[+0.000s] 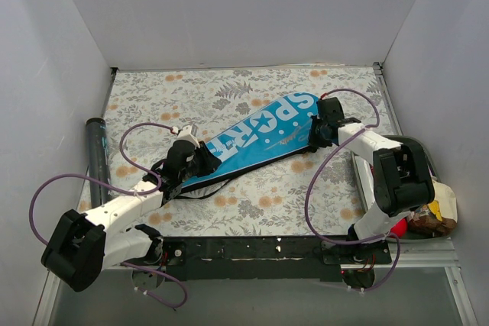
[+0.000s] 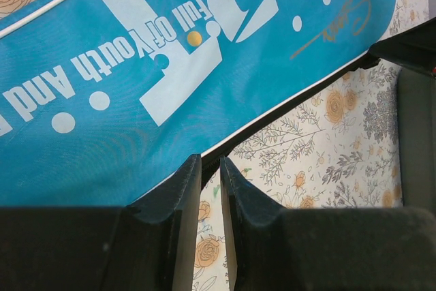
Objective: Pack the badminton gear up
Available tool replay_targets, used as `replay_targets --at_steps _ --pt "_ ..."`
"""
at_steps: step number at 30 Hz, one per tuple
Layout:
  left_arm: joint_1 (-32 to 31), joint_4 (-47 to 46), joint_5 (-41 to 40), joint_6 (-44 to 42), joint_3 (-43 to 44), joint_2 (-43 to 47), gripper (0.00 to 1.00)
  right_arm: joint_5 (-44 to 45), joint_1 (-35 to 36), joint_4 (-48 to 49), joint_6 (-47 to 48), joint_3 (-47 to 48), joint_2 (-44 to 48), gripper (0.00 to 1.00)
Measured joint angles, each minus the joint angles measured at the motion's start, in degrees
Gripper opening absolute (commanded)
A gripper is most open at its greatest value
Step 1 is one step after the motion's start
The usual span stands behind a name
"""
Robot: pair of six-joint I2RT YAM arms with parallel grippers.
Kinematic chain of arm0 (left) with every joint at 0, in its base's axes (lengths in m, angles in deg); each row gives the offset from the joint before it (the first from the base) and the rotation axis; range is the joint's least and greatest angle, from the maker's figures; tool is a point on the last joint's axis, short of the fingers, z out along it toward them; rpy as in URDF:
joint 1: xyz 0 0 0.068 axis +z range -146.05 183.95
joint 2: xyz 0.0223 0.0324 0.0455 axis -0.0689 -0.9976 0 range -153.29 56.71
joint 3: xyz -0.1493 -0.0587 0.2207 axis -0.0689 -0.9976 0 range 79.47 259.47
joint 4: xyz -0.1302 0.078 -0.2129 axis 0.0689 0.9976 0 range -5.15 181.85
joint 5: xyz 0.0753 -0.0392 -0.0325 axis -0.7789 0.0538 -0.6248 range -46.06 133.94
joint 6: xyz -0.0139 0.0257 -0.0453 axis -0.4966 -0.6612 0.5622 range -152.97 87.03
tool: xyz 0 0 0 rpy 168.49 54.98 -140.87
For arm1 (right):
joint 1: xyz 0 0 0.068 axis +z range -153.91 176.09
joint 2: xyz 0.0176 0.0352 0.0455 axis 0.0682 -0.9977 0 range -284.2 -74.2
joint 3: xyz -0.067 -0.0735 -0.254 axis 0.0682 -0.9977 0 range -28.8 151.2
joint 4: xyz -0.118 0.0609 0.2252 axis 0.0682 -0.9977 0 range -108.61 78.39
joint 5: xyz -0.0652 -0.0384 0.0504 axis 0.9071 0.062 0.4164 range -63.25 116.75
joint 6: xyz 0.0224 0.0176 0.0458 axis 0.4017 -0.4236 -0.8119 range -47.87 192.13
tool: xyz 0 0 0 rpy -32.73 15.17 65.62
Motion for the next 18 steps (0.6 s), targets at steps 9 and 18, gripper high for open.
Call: replay_targets --at_steps 9,18 --pt "0.00 -0.02 0.00 -0.15 0.00 0.00 0.18 0.98 0.00 -0.26 0.31 -1.09 -1.22 0.01" --pt "0.02 -0.07 0.00 -0.17 0.00 0.00 0.18 5.18 0.00 -4.39 2.05 -1.90 -1.22 0.01"
